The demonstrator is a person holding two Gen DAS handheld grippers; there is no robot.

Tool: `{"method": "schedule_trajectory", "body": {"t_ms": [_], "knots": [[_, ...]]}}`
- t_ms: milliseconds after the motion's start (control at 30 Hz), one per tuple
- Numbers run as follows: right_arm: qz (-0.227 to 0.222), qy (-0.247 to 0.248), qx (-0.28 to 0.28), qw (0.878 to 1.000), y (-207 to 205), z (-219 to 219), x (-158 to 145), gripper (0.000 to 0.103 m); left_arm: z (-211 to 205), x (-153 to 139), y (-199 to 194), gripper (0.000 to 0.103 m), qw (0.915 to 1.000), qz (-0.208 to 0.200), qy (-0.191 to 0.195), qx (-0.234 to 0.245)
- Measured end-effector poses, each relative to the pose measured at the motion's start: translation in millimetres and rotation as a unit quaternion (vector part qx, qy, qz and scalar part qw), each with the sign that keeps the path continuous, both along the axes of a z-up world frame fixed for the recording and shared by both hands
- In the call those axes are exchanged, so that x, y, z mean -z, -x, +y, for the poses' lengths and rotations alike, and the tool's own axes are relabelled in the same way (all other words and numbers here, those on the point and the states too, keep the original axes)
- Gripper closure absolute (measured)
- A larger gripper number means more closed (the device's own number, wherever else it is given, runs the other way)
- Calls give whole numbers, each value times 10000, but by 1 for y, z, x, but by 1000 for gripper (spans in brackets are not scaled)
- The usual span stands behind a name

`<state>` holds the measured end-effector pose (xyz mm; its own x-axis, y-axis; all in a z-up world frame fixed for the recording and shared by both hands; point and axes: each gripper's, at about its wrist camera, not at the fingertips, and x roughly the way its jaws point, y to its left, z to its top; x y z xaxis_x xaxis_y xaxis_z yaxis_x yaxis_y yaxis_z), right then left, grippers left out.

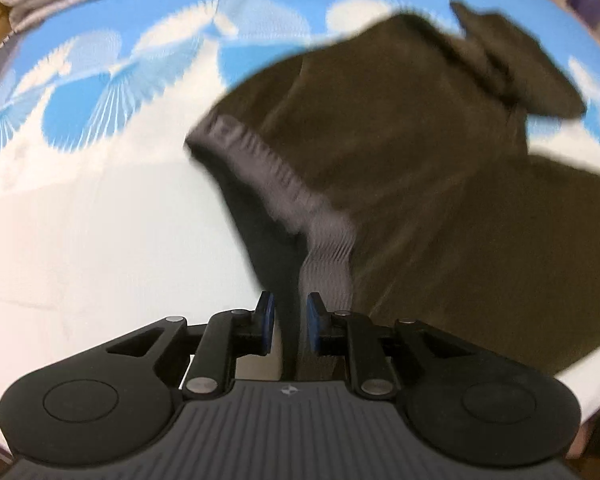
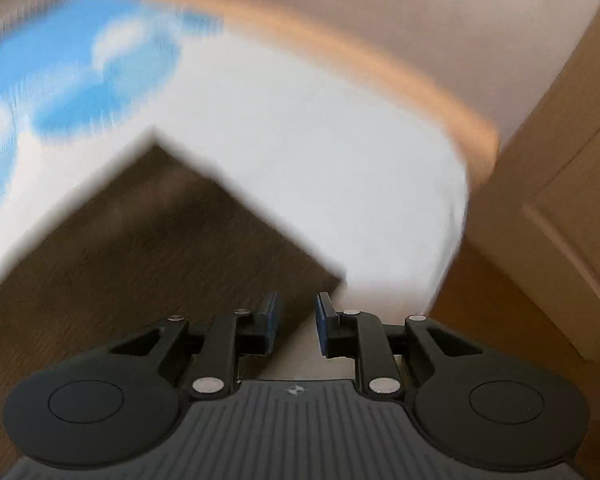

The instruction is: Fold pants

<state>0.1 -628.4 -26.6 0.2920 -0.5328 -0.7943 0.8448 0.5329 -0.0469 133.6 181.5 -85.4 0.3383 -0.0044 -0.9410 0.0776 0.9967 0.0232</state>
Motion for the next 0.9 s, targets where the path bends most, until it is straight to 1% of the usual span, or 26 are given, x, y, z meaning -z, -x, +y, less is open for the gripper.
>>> {"method": "schedule_trajectory", "body": {"t_ms": [67,133,200,267,300,333,400,467,500,567,600,633,700,767,867,900], "knots": [[-842,119,-316,9959,-8,13,-17,82,-11,-14,-6,84,9994,-354,24,25],[-1411,124,-890,9859,-22,31,-27,82,-30,-25,-14,84,9975,-689,164,60],[-1707,123,-1475,9741,-43,54,-34,82,-53,-34,-22,84,9939,-1056,265,197],[-1857,29,-1946,9632,-65,75,-38,82,-82,-46,-28,84,9887,-1411,292,410],[-1930,-61,-2128,9578,-75,84,-39,82,-96,-50,-32,84,9866,-1514,330,514],[-2011,-202,-2301,9520,-87,93,-39,82,-112,-54,-37,84,9858,-1514,440,584],[-2043,-484,-2481,9457,-111,108,-39,82,-137,-59,-56,84,9882,-1275,699,487],[-2039,-786,-2629,9398,-133,122,-34,82,-161,-62,-78,84,9897,-1119,809,366],[-1993,-957,-2718,9366,-145,131,-29,81,-170,-62,-86,84,9888,-1147,896,343],[-1670,-1323,-2917,9325,-172,153,-18,80,-190,-60,-96,84,9846,-1288,1108,402],[-1517,-1479,-3042,9287,-184,165,-13,80,-200,-53,-98,84,9831,-1368,1116,487],[-1441,-1539,-3152,9253,-197,174,-7,80,-210,-44,-100,84,9832,-1391,1009,611],[-1306,-1442,-3338,9223,-214,188,2,80,-231,-22,-107,84,9867,-1249,666,800],[-1359,-1373,-3464,9180,-231,195,7,81,-244,-4,-116,84,9869,-1126,630,971],[-1586,-1489,-3405,9147,-263,188,17,81,-254,10,-126,83,9865,-1051,598,1105],[-1657,-1566,-3361,9138,-273,185,22,81,-257,13,-129,78,9865,-1034,611,1113]]}}
